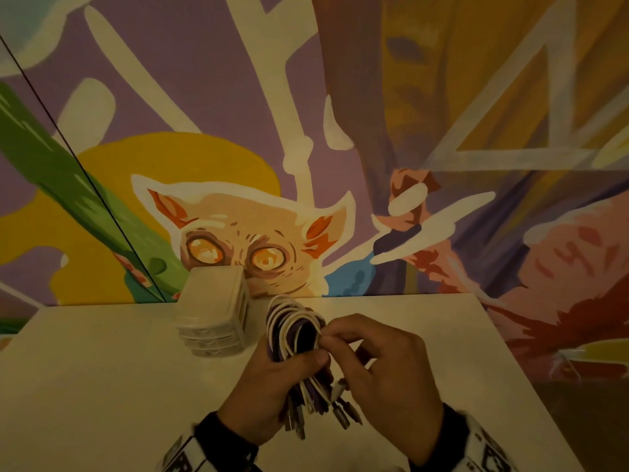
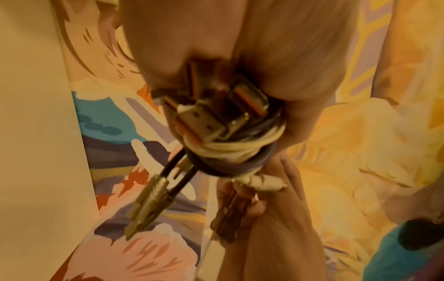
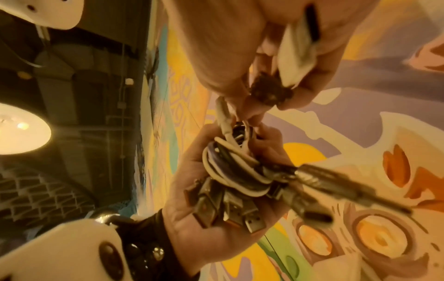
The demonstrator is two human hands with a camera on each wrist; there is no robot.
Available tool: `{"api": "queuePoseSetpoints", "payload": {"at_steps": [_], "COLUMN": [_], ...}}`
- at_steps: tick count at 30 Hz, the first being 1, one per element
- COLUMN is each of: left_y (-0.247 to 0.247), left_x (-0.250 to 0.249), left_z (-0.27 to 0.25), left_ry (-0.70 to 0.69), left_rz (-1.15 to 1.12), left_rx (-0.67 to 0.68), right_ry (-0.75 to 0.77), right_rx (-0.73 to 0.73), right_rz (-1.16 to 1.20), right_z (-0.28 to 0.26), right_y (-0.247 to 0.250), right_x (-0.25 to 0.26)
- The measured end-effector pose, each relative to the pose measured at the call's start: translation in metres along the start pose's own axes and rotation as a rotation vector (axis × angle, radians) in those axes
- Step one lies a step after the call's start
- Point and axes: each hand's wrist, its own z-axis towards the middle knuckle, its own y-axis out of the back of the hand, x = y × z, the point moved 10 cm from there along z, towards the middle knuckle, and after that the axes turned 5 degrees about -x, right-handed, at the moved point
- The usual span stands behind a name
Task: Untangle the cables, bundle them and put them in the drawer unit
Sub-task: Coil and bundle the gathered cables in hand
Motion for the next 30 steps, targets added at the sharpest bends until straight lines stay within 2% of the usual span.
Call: {"api": "queuePoseSetpoints", "payload": {"at_steps": [5, 10, 13, 17, 24, 30], "left_y": [0.009, 0.014, 0.010, 0.005, 0.001, -0.002], "left_x": [0.001, 0.006, 0.000, -0.003, 0.007, 0.015], "left_z": [0.002, 0.001, 0.001, -0.001, -0.001, 0.000], "left_ry": [-0.024, -0.053, -0.098, -0.052, 0.093, 0.206], "left_rz": [0.061, 0.145, 0.148, -0.002, -0.261, -0.420], "left_rx": [-0.067, -0.113, -0.122, -0.113, -0.100, -0.006], "right_ry": [0.046, 0.117, 0.093, -0.025, 0.067, 0.169], "right_rx": [-0.100, -0.049, -0.025, 0.104, 0.101, 0.103], "right_rz": [-0.131, -0.341, -0.356, -0.201, -0.364, -0.475], "right_z": [0.002, -0.003, -0.008, -0.018, -0.028, -0.022], "right_y": [0.008, 0.000, -0.007, -0.025, -0.036, -0.038], "right_x": [-0.006, -0.011, -0.014, -0.026, -0.017, -0.008]}}
